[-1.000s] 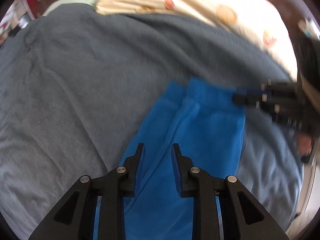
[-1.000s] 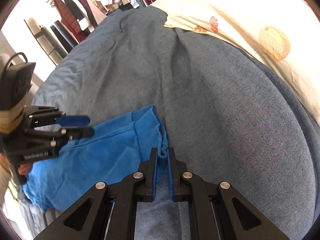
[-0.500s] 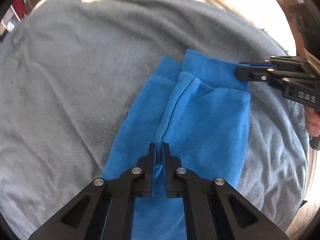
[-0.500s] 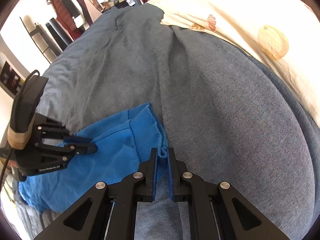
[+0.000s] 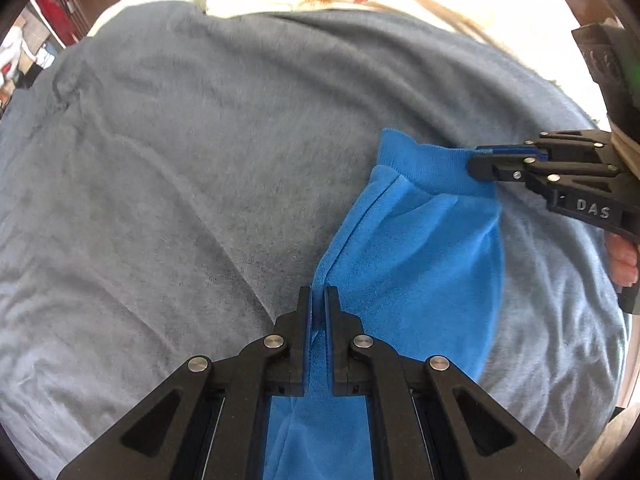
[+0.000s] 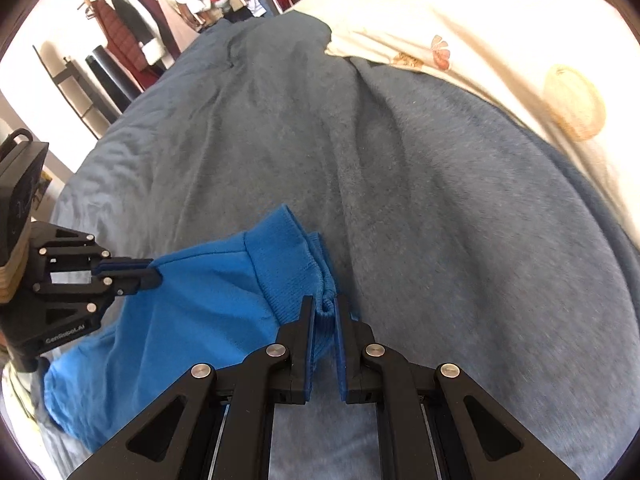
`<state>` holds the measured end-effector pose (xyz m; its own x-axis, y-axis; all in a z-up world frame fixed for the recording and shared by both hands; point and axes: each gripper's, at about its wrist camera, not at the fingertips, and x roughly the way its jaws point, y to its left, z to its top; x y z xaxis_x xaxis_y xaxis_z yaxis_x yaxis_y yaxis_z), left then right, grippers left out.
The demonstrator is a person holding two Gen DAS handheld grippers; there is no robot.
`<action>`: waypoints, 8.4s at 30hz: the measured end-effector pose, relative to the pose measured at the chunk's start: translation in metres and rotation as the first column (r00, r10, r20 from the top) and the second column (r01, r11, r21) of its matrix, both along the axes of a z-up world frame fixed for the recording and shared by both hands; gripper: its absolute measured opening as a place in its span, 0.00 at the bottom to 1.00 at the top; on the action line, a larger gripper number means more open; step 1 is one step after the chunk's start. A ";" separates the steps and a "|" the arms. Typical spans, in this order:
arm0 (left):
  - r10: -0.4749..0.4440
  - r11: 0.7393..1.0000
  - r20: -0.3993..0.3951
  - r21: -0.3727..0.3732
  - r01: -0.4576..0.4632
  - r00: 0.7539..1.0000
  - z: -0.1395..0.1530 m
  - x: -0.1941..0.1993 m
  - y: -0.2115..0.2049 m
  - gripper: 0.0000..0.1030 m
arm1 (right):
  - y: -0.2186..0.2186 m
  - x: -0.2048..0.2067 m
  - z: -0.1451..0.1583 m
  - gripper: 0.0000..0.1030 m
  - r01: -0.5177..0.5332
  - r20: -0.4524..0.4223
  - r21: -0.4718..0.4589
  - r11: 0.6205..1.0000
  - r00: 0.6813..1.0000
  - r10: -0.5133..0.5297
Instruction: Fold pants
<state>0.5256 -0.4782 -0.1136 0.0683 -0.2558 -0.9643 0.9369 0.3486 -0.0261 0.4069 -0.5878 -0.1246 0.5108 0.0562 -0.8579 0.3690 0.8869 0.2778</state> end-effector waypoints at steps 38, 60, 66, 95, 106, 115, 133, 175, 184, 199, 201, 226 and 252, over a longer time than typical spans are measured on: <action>0.065 0.998 -0.169 0.008 -0.065 0.984 -0.020 0.001 0.184 0.37 | 0.154 0.028 0.012 0.31 -0.112 -0.030 -0.017 0.994 0.993 0.111; 0.246 0.968 -0.167 -0.009 -0.251 0.955 -0.037 0.028 0.220 0.13 | 0.178 0.082 -0.018 0.31 -0.152 -0.081 -0.062 0.986 0.986 0.147; 0.306 0.947 -0.189 -0.041 -0.319 0.933 -0.025 0.032 0.241 0.39 | 0.179 0.090 -0.030 0.31 -0.135 -0.125 -0.063 0.989 0.984 0.127; 0.380 0.921 -0.188 -0.021 -0.390 0.906 -0.014 0.003 0.390 0.12 | 0.332 0.065 0.012 0.31 -0.298 -0.112 0.000 0.955 0.949 0.296; 0.447 0.888 -0.210 -0.010 -0.459 0.870 -0.029 0.012 0.400 0.14 | 0.345 0.093 -0.007 0.31 -0.286 -0.107 -0.001 0.958 0.953 0.284; 0.508 0.854 -0.150 -0.041 -0.518 0.848 0.000 -0.001 0.439 0.40 | 0.347 0.114 -0.030 0.31 -0.269 -0.154 -0.026 0.963 0.953 0.262; 0.651 0.738 -0.270 0.010 -0.674 0.709 -0.024 -0.024 0.535 0.34 | 0.466 0.085 0.014 0.31 -0.515 -0.074 -0.035 0.856 0.856 0.512; 0.826 0.558 0.023 -0.167 -0.813 0.563 0.062 -0.211 0.477 0.58 | 0.403 -0.056 0.057 0.47 -0.555 0.001 -0.017 0.832 0.832 0.555; 0.871 0.491 0.060 -0.061 -0.869 0.488 0.018 -0.214 0.468 0.58 | 0.391 -0.063 0.006 0.47 -0.627 -0.078 0.021 0.779 0.776 0.626; 0.879 0.472 0.108 -0.063 -0.879 0.464 0.005 -0.204 0.487 0.58 | 0.424 -0.052 0.004 0.47 -0.775 -0.082 -0.159 0.612 0.628 0.774; 0.880 0.471 0.106 -0.069 -0.880 0.463 0.004 -0.199 0.487 0.59 | 0.423 -0.046 0.010 0.47 -0.780 -0.071 -0.172 0.601 0.618 0.783; 0.871 0.454 0.253 -0.082 -0.887 0.422 -0.013 -0.133 0.488 0.58 | 0.430 -0.002 0.010 0.47 -0.894 -0.103 -0.139 0.425 0.440 0.892; 0.849 0.494 0.253 -0.062 -0.867 0.465 -0.002 -0.145 0.487 0.45 | 0.418 -0.031 0.008 0.15 -0.873 -0.124 0.051 0.485 0.477 0.870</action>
<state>0.3809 0.0087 -0.1159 0.4249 0.1149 -0.8979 0.1380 0.9721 0.1897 0.3761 -0.1700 -0.1161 0.1047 0.4003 -0.9104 -0.5692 0.7748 0.2752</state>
